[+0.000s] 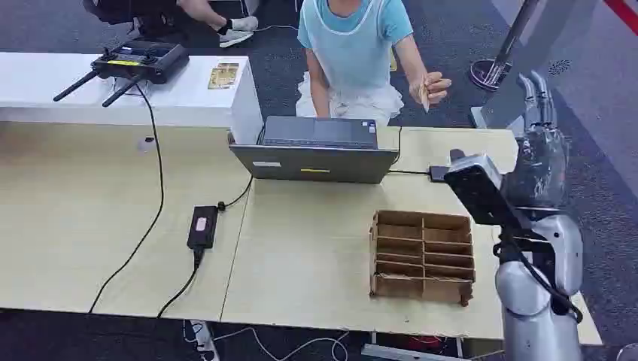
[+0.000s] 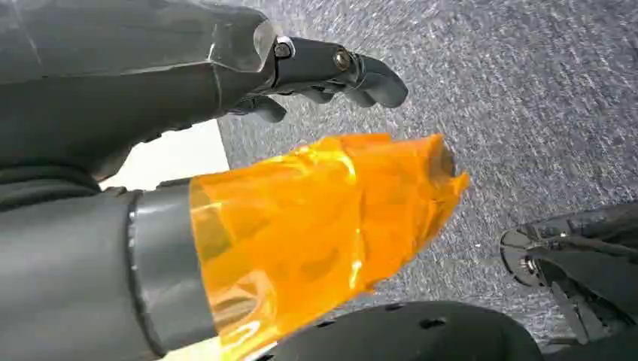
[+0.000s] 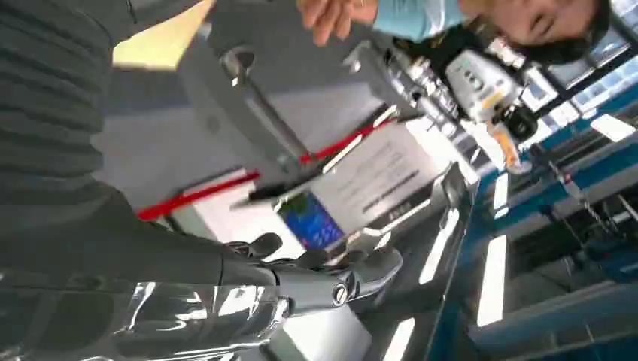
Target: Pass the card to the sensor for recognition and then transmit it.
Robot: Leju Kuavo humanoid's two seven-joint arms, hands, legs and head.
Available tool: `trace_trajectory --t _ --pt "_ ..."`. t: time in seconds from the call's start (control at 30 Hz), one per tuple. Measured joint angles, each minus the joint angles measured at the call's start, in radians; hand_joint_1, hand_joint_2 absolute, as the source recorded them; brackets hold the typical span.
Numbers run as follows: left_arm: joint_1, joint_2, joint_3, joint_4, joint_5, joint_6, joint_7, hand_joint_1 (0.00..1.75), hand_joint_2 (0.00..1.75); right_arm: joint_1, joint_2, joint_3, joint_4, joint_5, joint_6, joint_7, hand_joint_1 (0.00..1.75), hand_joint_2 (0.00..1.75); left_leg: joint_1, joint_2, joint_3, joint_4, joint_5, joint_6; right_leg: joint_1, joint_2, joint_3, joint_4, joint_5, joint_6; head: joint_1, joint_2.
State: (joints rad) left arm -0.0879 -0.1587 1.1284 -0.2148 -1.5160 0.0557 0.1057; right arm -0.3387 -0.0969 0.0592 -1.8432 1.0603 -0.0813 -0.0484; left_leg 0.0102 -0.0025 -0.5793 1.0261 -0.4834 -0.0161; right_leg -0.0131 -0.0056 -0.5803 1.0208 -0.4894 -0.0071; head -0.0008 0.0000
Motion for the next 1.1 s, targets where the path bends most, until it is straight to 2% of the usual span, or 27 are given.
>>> trace_trajectory --t 0.2,0.4,0.5,0.8,1.1 --pt "-0.001 0.000 -0.029 0.000 -0.023 -0.006 -0.002 0.00 0.00 -0.148 0.000 0.057 0.091 0.282 -0.010 0.076 0.00 1.75 0.000 -0.001 0.000 0.000 0.000 0.000 0.000 0.000 0.000 0.000 0.000 0.000 0.000 0.000" --pt "-0.001 0.000 -0.050 0.000 -0.039 -0.014 -0.005 0.00 0.00 -0.245 0.000 0.080 0.203 0.397 -0.006 0.098 0.00 1.75 0.000 -0.001 0.000 0.000 0.000 0.000 0.000 0.000 0.000 0.000 0.000 0.000 0.000 0.000" --pt "-0.002 0.000 -0.060 0.000 -0.050 -0.016 -0.005 0.00 0.00 -0.292 -0.020 0.117 0.270 0.489 -0.010 0.158 0.00 1.75 0.000 -0.001 0.000 0.000 0.000 0.000 0.000 0.000 0.000 0.000 0.000 0.000 0.000 0.000" --pt "-0.002 0.003 -0.084 0.000 -0.053 -0.019 -0.006 0.00 0.00 -0.409 -0.064 0.217 0.497 0.514 0.011 0.226 0.00 1.75 0.000 -0.001 0.000 0.000 0.000 0.000 0.000 -0.001 0.000 0.000 0.000 0.000 0.000 0.000" --pt "-0.001 0.005 -0.098 0.000 -0.053 -0.023 -0.006 0.00 0.00 -0.442 -0.065 0.227 0.606 0.514 0.032 0.258 0.00 1.75 0.000 -0.002 -0.001 0.000 0.000 0.000 0.000 -0.001 0.000 0.000 0.000 0.000 0.000 0.000"
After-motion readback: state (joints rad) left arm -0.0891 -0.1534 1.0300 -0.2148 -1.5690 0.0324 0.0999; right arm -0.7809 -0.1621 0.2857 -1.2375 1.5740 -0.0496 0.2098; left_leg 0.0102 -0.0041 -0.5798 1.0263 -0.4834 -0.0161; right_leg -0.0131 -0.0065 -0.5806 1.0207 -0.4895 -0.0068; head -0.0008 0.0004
